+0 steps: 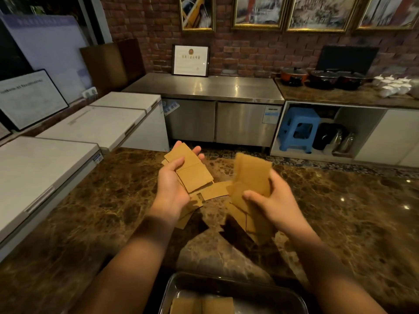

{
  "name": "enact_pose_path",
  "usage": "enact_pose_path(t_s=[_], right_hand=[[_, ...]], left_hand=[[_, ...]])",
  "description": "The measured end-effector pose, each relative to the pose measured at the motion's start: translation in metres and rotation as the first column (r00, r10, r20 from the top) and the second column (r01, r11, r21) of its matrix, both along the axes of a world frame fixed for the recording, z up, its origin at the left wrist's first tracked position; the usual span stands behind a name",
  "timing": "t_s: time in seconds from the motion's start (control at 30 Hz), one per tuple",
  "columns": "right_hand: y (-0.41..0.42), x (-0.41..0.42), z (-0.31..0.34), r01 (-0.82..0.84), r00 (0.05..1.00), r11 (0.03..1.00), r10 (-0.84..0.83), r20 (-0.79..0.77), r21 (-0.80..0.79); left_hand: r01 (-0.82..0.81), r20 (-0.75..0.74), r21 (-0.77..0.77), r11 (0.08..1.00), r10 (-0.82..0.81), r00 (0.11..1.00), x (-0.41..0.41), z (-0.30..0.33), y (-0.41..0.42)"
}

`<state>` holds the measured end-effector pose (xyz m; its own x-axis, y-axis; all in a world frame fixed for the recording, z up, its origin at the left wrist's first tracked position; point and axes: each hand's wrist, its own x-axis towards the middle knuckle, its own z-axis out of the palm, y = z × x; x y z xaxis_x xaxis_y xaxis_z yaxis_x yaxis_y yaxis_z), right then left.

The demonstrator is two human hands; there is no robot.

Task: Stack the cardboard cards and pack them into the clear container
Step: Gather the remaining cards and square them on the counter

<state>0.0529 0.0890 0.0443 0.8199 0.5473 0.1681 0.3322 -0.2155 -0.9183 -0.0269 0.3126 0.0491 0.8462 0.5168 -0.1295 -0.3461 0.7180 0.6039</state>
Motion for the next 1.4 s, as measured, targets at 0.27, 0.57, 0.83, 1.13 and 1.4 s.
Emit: enact_pose_path(t_s=[0.27, 0.57, 0.83, 1.13, 1.4], right_hand=[[-0.001, 0.006, 0.004, 0.058, 0.768, 0.876, 0.267, -0.582, 0.478], [0.010, 0.004, -0.003, 0.240, 0.730, 0.815, 0.207, -0.651, 0.528], [0.007, 0.004, -0.004, 0.202, 0.746, 0.818, 0.228, -0.626, 0.539], [0.003, 0.001, 0.004, -0.091, 0.836, 0.959, 0.221, -0.503, 0.270], [-0.020, 0.016, 0.005, -0.070, 0.771, 0.920, 0.295, -0.564, 0.386]], left_hand=[[0.184, 0.031, 0.097, 0.978, -0.188, 0.982, -0.003, 0.000, -0.017], [0.330, -0.246, 0.399, 0.855, -0.247, 0.937, -0.008, -0.002, -0.049], [0.282, -0.214, 0.303, 0.910, -0.224, 0.951, -0.006, -0.010, -0.052], [0.211, -0.227, 0.318, 0.924, -0.142, 0.964, -0.006, -0.010, -0.045], [0.031, -0.197, 0.265, 0.964, 0.022, 0.980, -0.011, -0.006, -0.022]])
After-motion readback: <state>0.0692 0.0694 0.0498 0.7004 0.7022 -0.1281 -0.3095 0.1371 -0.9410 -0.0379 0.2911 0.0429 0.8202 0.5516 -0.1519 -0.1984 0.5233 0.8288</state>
